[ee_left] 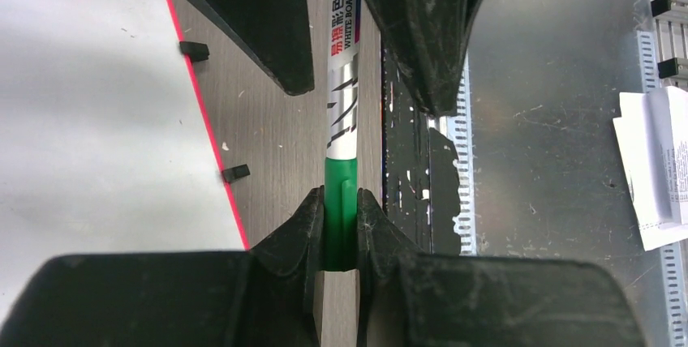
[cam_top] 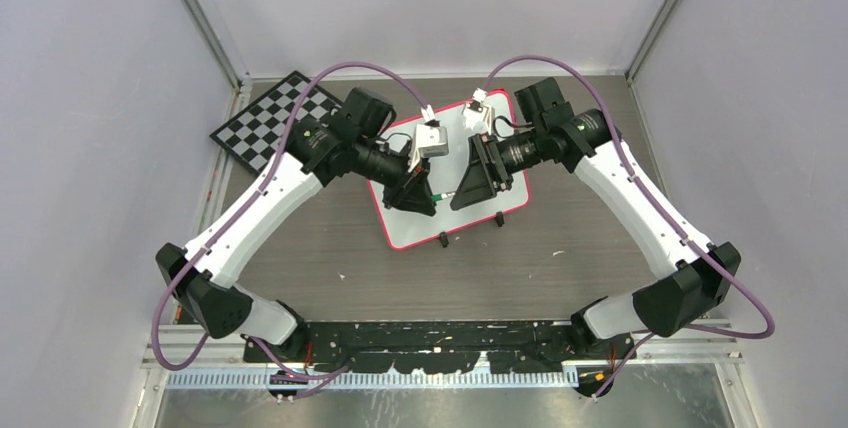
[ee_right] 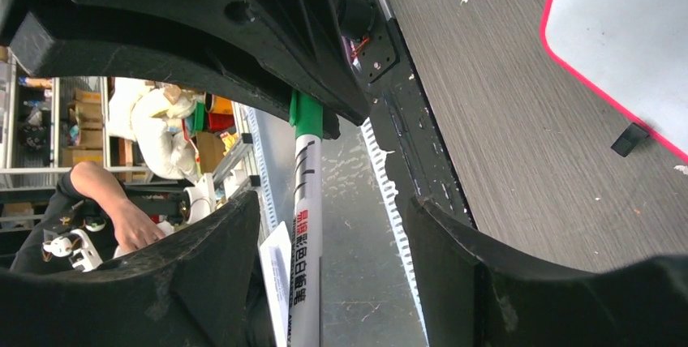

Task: Write a sentence on the whiteboard
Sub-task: Open the pen cap from the whiteboard marker.

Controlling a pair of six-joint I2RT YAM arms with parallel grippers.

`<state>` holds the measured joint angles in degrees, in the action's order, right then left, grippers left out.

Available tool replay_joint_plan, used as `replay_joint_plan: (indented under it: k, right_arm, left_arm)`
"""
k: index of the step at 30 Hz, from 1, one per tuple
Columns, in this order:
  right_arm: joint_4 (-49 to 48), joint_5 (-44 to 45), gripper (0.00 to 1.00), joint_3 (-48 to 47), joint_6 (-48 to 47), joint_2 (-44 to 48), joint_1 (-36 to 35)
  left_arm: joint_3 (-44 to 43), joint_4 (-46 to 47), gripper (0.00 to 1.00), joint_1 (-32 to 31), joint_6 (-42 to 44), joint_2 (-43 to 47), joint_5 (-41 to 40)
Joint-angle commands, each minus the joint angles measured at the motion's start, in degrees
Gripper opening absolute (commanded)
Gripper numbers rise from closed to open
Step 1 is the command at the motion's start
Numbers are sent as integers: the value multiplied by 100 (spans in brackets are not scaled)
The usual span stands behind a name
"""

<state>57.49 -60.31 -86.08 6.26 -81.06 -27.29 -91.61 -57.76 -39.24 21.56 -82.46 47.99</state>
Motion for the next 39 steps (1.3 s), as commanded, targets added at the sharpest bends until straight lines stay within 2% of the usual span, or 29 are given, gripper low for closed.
replay_joint_plan:
  k: [1, 4, 10, 24, 32, 39]
  right_arm:
    - [-20, -202, 68, -322, 137, -20, -41]
    - [-106, -221, 63, -322, 226, 13, -45]
    - [-146, -240, 61, -274, 271, 107, -41]
    - [-19, -493, 66, -214, 174, 226, -11]
    - [-161, -387, 58, -143, 308, 217, -59]
    - [-195, -343, 50, -154, 317, 176, -151]
  left_arm:
    - [-162, -241, 0, 4, 225, -13, 130]
    - [-112, -207, 0, 4, 175, -19, 62]
    - [18, -226, 0, 9, 121, 16, -95]
    - [189, -267, 0, 101, 158, 124, -116]
    - [36, -128, 0, 99, -81, -22, -101]
    - [-155, -281, 0, 61, 47, -187, 61]
